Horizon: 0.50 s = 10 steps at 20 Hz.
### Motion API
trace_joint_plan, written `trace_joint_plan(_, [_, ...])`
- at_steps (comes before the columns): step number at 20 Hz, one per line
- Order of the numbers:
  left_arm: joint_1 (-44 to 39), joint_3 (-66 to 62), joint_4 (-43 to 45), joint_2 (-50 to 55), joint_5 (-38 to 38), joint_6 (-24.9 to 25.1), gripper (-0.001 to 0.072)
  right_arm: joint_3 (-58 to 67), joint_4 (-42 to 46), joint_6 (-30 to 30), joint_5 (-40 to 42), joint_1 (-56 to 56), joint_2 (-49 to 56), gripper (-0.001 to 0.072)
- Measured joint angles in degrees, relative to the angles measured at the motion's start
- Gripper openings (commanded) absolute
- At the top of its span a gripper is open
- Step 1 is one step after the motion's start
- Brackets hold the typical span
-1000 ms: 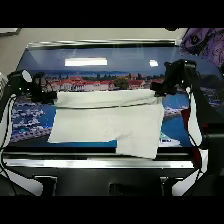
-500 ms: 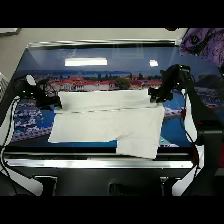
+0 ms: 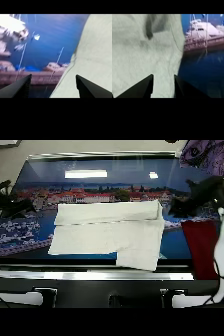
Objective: Fold the clothes and pants, and hang the long-sleeved shirts on hangers.
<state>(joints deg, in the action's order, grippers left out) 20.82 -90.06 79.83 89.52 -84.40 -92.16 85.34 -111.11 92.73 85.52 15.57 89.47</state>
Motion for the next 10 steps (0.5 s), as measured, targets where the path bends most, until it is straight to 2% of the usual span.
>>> trace_joint_plan(1, [1.55, 3.61, -0.68, -2.4, 0.35, 0.02, 0.0622, -6.69, -2.12, 1.27, -0.17, 2.49, -3.67, 0.0416])
trace_joint_plan(5, [5.46, 19.56, -2.89, -11.63, 3.65, 0.13, 0.0621, -30.91, -6.67, 4.98, -2.51, 7.26, -15.69, 0.0417])
trace_joint_plan(10, [6.64, 29.97, -4.55, -16.37, 6.21, 0.24, 0.0621, -49.35, -10.16, 7.74, -5.25, 8.68, -22.12, 0.0416])
